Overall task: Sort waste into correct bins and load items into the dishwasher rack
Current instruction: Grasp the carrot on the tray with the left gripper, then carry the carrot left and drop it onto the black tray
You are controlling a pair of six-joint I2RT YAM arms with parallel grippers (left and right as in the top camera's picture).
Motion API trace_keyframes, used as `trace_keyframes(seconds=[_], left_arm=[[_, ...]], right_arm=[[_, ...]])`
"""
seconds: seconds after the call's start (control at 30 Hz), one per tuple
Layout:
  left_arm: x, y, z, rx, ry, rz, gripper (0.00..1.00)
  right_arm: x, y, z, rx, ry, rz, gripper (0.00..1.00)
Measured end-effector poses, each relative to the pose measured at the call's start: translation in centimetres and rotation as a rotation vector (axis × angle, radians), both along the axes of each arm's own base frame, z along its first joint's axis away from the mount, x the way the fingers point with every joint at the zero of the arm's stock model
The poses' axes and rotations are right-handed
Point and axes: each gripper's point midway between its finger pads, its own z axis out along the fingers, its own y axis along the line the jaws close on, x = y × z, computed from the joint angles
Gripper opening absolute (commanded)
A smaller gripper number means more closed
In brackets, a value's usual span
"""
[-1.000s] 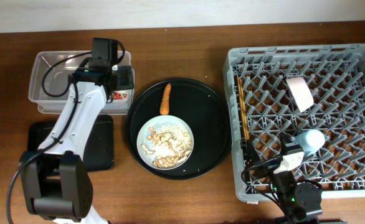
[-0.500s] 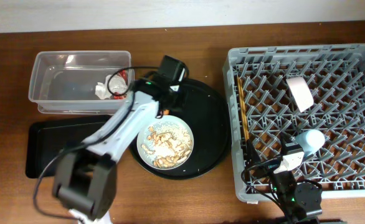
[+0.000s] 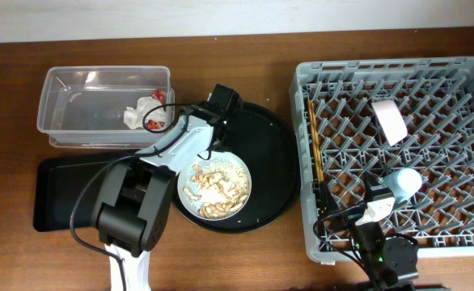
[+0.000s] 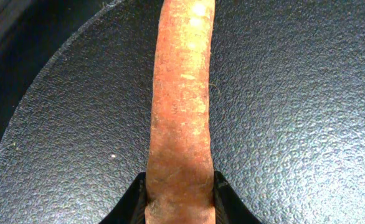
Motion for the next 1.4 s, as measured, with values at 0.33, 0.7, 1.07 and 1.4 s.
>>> trace_keyframes(seconds=[0.33,0.7,1.07,1.4], left_arm=[[0.8,-0.3,7.3,-0.007,-0.017,0.001,0.06],[-10.5,7.2,16.5,0.151,0.196,0.063,0.01],[-15.9,14.1,17.4,0.268,0.225,0.313,0.0],[-17.6,23.3,10.6,0.018,0.161,0.811,0.4]], right_arm=[[0.0,0.0,0.0,0.0,0.0,0.0,0.98],[0.0,0.0,0.0,0.0,0.0,0.0,0.98],[0.0,0.0,0.0,0.0,0.0,0.0,0.98],[0.0,0.0,0.0,0.0,0.0,0.0,0.98]])
